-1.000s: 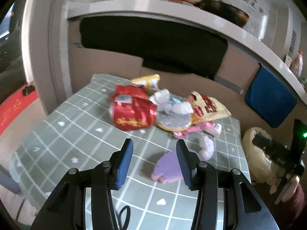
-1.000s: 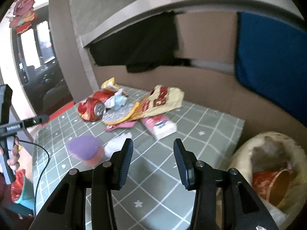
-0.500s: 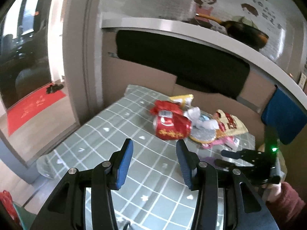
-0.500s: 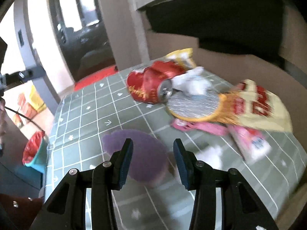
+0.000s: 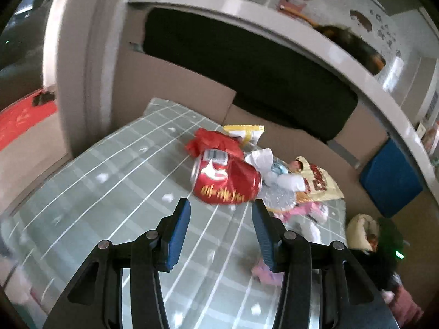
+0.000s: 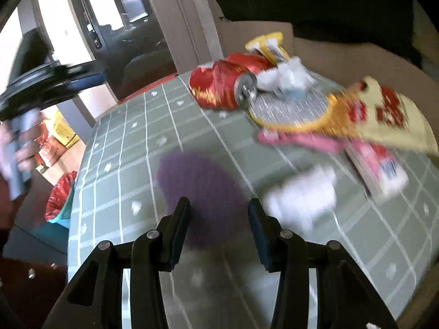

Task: Collect trash
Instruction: 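Grasp the red WALOVI can with the left gripper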

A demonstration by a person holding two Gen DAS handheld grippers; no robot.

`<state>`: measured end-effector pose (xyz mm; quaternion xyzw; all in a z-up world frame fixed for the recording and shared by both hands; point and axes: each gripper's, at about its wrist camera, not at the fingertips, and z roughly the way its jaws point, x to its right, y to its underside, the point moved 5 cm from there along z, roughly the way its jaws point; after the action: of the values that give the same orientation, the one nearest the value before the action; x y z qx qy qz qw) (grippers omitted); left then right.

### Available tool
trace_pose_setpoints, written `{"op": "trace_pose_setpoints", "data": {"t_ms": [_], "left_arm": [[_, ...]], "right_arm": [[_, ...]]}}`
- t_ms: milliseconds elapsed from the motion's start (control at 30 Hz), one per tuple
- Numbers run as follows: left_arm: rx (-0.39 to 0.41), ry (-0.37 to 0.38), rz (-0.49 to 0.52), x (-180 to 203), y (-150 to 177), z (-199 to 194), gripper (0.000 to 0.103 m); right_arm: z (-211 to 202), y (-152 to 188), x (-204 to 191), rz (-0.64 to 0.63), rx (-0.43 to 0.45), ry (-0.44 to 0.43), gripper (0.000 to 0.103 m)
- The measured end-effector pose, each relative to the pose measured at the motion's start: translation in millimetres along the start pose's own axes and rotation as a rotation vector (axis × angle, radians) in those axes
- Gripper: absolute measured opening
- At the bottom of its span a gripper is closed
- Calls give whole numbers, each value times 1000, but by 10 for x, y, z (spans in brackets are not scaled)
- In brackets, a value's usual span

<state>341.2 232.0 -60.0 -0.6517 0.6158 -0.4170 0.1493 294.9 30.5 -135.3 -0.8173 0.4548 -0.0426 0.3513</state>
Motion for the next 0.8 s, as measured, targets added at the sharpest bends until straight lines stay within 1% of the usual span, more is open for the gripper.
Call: {"op": "trace_pose_setpoints", "data": {"t_ms": [33,133,200,267,367,433,500,567,633,667,733,800], "left_arm": [[10,-10,12,19,-60,114,48],[68,-15,36,5,-323,471,48],[86,-22,26,-65,-500,709,48],[73,-15,-4,-142,-614,931,48],[-4,20,-44,-231,-650,1250,48],[-65,34,-53,-267,-575,1394,47],[-88,73,-63,-276,-483,1384,47],[-119,115,-77,-254,-322,1287,47],[-154,152,-78,-220,-152,1175,47],[-188,171,-64,-183,-4,1080,47],[-227,178,-35,-113,191,951,47],[-247,179,-4,-56,385,763,47]], "right_arm": [[-59,57,27,11,0,4,42],[-256,210,146,31,3,94,42],[-393,273,196,36,18,121,42],[-517,327,255,56,33,128,42],[-661,355,402,107,62,132,42],[-727,356,500,135,81,133,42],[-722,322,541,147,89,128,42],[-678,270,524,135,83,88,43],[-608,219,421,92,76,47,43],[-548,183,341,59,71,34,43],[-429,125,178,3,59,9,44],[-301,64,6,-60,47,-7,45]]}}
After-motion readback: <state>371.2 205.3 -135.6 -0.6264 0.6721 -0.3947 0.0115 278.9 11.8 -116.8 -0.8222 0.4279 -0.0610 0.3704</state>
